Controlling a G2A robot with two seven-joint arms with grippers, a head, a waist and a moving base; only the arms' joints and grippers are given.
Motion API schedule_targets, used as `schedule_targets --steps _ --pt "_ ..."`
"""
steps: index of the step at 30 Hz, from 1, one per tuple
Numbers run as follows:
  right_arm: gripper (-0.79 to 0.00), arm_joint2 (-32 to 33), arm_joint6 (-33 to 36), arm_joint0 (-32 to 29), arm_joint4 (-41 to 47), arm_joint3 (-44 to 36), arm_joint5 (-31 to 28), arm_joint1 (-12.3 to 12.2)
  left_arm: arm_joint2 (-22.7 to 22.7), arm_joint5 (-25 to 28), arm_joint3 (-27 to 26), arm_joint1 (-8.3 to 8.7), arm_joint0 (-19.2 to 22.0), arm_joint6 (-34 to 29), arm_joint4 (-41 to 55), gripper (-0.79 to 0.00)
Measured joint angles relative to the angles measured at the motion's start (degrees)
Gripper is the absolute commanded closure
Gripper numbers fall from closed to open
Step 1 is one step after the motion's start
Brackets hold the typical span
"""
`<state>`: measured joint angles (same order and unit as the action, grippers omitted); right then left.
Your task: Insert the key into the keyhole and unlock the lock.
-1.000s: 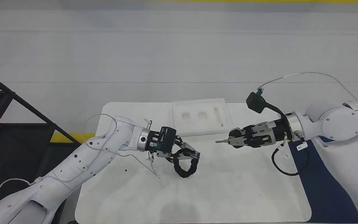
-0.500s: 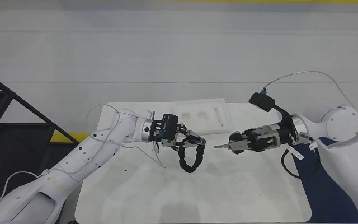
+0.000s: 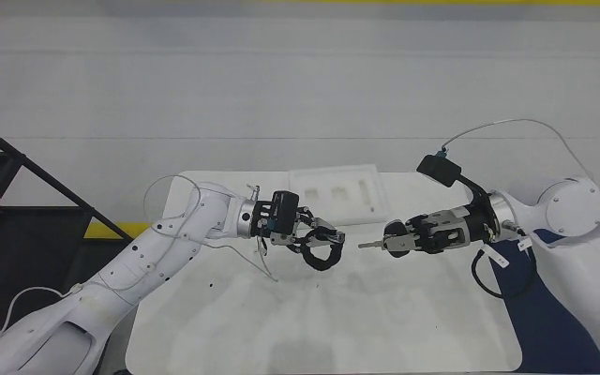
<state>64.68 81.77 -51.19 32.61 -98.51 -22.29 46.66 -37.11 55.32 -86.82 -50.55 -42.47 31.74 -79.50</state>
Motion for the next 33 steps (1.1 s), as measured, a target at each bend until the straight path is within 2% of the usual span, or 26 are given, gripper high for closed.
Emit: schedule_targets --steps 4,8,10,14,20,26,33 --pt "0.000 1.3 -3.4 -2.1 0.2 -0.5 1.7 -0.2 -0.3 -1.4 -0.5 -0.15 -1.2 -0.8 1.3 0.000" --pt "0.000 2.7 -3.6 -3.9 -3.7 -3.5 6.4 -0.8 -0.5 -3.1 -2.0 -0.62 -1.7 -2.4 0.3 0.000" --pt "0.000 2.9 -4.1 -4.5 -6.3 -5.6 9.3 -1.0 0.0 -3.2 -2.1 -1.06 -1.3 -1.2 -1.0 0.000" --pt "0.000 3.8 -6.3 -5.9 -11.2 -9.9 15.3 -1.4 1.8 -5.5 2.1 -2.65 0.1 3.1 -4.4 0.000" --pt "0.000 5.9 -8.6 -8.0 -15.6 -14.0 20.6 -2.0 4.0 -8.1 7.2 -4.99 1.7 8.9 -6.0 0.000" --pt "0.000 7.4 -10.0 -9.8 -19.3 -17.4 24.9 -2.5 5.8 -7.5 11.1 -6.89 3.0 11.3 -6.9 0.000" --pt "0.000 7.8 -11.9 -11.0 -24.2 -20.6 30.3 -2.8 6.8 -8.5 14.2 -8.36 3.3 15.7 -9.2 0.000"
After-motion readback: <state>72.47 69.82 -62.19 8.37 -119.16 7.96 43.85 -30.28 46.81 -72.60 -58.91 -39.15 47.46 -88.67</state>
